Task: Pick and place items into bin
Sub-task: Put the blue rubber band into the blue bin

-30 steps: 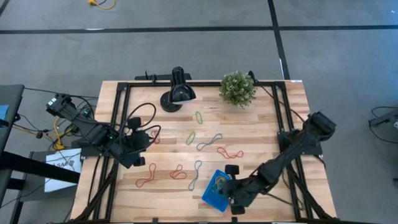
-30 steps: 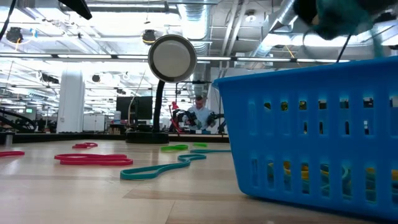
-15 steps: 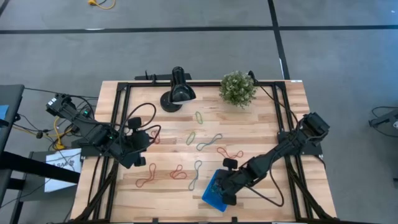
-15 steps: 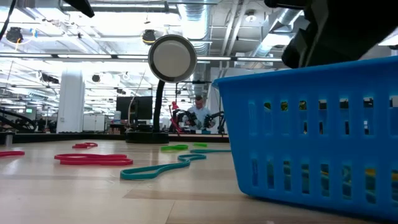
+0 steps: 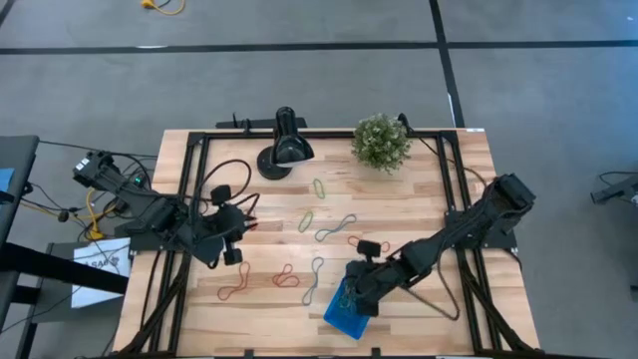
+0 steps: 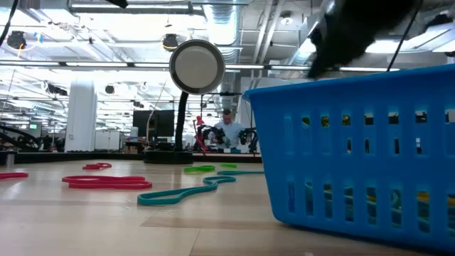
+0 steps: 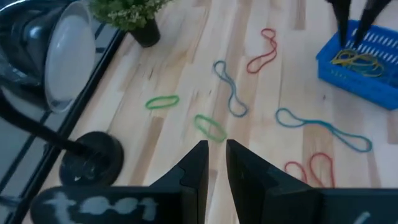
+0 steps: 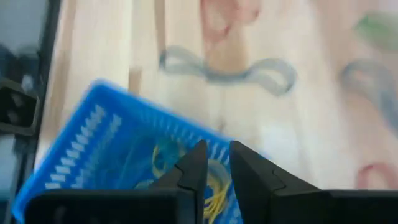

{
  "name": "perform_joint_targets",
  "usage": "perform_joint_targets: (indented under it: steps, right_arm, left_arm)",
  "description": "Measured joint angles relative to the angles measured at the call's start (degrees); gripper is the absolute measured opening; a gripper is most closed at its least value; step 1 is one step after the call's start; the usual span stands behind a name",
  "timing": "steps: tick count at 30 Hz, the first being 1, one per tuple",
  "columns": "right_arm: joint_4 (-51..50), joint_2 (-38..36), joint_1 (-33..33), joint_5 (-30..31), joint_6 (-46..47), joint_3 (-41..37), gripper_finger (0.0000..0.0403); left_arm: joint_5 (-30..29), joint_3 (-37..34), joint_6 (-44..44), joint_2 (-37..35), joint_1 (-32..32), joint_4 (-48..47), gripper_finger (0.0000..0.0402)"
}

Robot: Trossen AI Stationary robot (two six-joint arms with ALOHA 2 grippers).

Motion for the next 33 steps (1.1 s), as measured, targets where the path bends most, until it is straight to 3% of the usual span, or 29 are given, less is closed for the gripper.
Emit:
perform_joint_targets:
  steps: [4, 7, 11, 14, 19, 23, 28, 33]
  right_arm:
    - [0.03, -6.42, 0.88, 6.84, -4.51, 0.0, 0.0056]
    - [0.59, -10.18, 2.95, 16.41, -8.84, 0.0, 0.0054]
    - [1.04, -12.23, 5.18, 29.95, -10.52, 0.0, 0.0054]
    - [0.87, -11.87, 5.96, 35.95, -7.4, 0.0, 0.0054]
    - [-0.43, -10.1, 5.77, 36.86, -4.27, -0.01, 0.0054]
    - [-0.09, -9.93, 5.94, 38.18, -4.58, 0.09, 0.0054]
    - [-0.68, -10.16, 5.96, 38.09, -4.6, -0.07, 0.0054]
    - [-1.11, -10.1, 5.96, 38.03, -4.72, -0.07, 0.0054]
  left_arm:
    - [5.33, 0.0, 3.39, 0.34, 3.98, 3.36, 0.0046]
    - [9.63, -0.02, 7.97, 2.97, 7.09, 4.36, 0.0046]
    - [10.13, -0.02, 12.31, 10.0, 9.9, 7.71, 0.0051]
    - [12.68, -0.05, 16.06, 16.97, 11.32, 12.63, 0.0066]
    - [18.57, 0.18, 24.92, 30.13, 12.73, 28.68, 0.0106]
    - [20.06, 0.9, 25.89, 38.96, 13.91, 38.08, 0.0137]
    - [20.22, 2.11, 26.1, 45.15, 15.46, 41.35, 0.0156]
    - [24.16, 2.47, 26.28, 46.88, 18.46, 41.73, 0.0158]
